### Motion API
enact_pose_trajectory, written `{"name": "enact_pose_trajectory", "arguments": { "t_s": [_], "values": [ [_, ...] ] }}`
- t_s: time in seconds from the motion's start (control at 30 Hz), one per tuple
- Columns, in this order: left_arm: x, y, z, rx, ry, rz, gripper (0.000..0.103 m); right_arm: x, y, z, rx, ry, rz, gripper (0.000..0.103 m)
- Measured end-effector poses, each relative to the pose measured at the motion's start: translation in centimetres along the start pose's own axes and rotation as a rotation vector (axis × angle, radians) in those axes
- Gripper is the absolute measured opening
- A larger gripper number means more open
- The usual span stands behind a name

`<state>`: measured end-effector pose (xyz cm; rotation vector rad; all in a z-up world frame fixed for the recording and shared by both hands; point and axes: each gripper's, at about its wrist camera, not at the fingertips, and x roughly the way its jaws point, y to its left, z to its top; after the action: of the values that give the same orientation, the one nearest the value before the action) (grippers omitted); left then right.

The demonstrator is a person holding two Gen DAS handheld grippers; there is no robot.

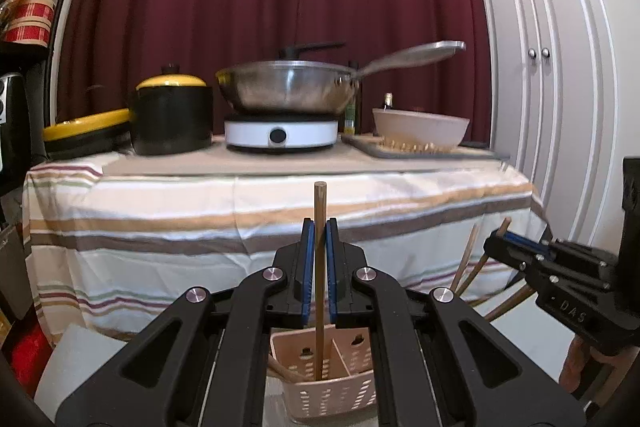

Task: Organize utensils
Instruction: 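Open both tools to drop the chopsticks into the caddy, then grasp a chopstick with the left tool while the right tool lowers toward another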

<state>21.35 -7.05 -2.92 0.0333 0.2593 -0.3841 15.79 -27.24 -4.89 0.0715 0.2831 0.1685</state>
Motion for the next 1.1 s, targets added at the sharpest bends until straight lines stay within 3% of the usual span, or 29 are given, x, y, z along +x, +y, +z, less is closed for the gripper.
{"name": "enact_pose_trajectory", "arguments": {
  "t_s": [0.1,0.13,0.17,0.2,0.27,0.4,0.67,0.9,1.1],
  "values": [
    [0.7,0.0,-0.7,0.000,0.020,-0.008,0.010,0.5,-0.1,-0.3,0.002,0.012,0.005,0.009],
    [0.8,0.0,-0.9,0.003,0.027,-0.009,0.014,0.5,-0.1,-0.4,0.005,0.013,0.007,0.018],
    [0.8,-0.1,-1.0,0.007,0.029,-0.006,0.023,0.5,-0.2,-0.4,0.007,0.010,0.007,0.029],
    [0.8,-0.1,-1.0,0.009,0.028,-0.005,0.038,0.2,-0.2,-0.4,0.010,0.002,0.005,0.034],
    [0.3,-0.2,-1.0,0.007,0.012,-0.010,0.053,-0.4,-0.2,-0.3,0.013,-0.018,0.007,0.043],
    [-1.2,-0.8,-0.9,0.033,-0.005,-0.021,0.063,-1.7,0.0,0.3,0.003,-0.049,0.008,0.050],
    [-6.2,-1.1,-3.8,0.070,0.011,-0.045,0.069,-6.4,-0.5,-1.1,0.023,-0.068,-0.008,0.055],
    [-9.6,-1.2,-9.3,0.100,0.088,-0.033,0.069,-9.3,-0.9,-6.2,0.048,0.021,-0.056,0.055],
    [-11.7,-0.8,-14.1,0.066,0.176,-0.025,0.068,-10.9,-0.8,-10.1,0.075,0.086,-0.075,0.055]
  ]
}}
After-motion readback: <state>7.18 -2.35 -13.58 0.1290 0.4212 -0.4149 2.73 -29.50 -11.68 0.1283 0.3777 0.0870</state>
